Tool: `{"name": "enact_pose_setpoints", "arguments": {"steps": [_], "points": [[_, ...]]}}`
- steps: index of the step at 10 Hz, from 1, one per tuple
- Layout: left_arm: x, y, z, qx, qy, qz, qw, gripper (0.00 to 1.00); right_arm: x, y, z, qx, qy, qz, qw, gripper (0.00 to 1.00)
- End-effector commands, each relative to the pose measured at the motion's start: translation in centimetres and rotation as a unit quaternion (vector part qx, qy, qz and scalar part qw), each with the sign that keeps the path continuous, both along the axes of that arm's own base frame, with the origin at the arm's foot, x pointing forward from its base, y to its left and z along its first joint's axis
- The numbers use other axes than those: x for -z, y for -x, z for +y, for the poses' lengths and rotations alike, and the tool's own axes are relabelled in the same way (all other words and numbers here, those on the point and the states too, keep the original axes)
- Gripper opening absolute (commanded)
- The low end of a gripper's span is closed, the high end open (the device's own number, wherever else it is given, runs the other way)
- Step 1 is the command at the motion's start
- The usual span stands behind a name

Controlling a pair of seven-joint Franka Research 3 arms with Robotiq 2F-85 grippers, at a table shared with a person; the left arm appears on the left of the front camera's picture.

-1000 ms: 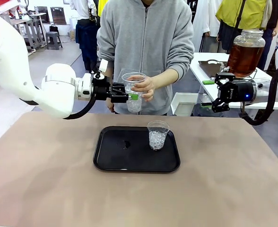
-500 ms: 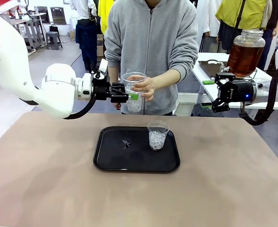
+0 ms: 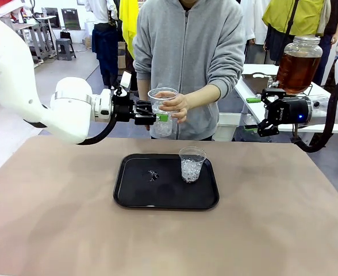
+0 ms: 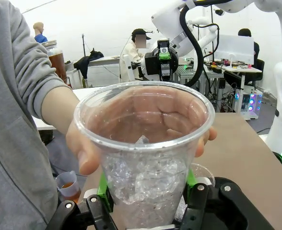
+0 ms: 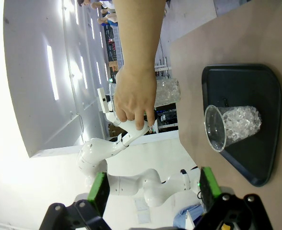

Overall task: Pour the drink into the iced cup.
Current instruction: Open the gripper to release the iced cup you were holding.

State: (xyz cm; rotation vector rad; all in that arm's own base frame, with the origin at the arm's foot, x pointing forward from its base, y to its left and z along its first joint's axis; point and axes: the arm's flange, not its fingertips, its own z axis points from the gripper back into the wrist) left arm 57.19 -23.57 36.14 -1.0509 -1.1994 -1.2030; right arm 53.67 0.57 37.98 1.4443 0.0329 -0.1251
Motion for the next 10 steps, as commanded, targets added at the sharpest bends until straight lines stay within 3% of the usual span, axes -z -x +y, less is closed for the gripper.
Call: {"name": "enact_pose_setpoints", "arguments": {"steps": [1,4,5,6,10], "points": [[-0.4,0.1,0.0,0.001,0.003,-0.003,1.0,0.67,-0.1,0.0,0.0,0.0,0.0,-0.002,1.0,1.0],[0.0,0.0,0.0,0.0,0.0,0.0,1.0,0.67,-0.1,0.0,0.0,0.0,0.0,-0.002,1.0,1.0],[0.0,0.1,0.2,-0.008,0.004,0.001,1.0,0.87,-0.1,0.0,0.0,0.0,0.0,-0.002,1.0,1.0],[-0.1,0.3,0.7,-0.004,0.004,0.003,1.0,1.0,-0.1,0.0,0.0,0.0,0.0,-0.002,1.0,1.0],[0.5,1.7,4.6,-0.016,0.024,0.026,0.999,1.0,-0.1,0.0,0.0,0.0,0.0,-0.002,1.0,1.0]]}}
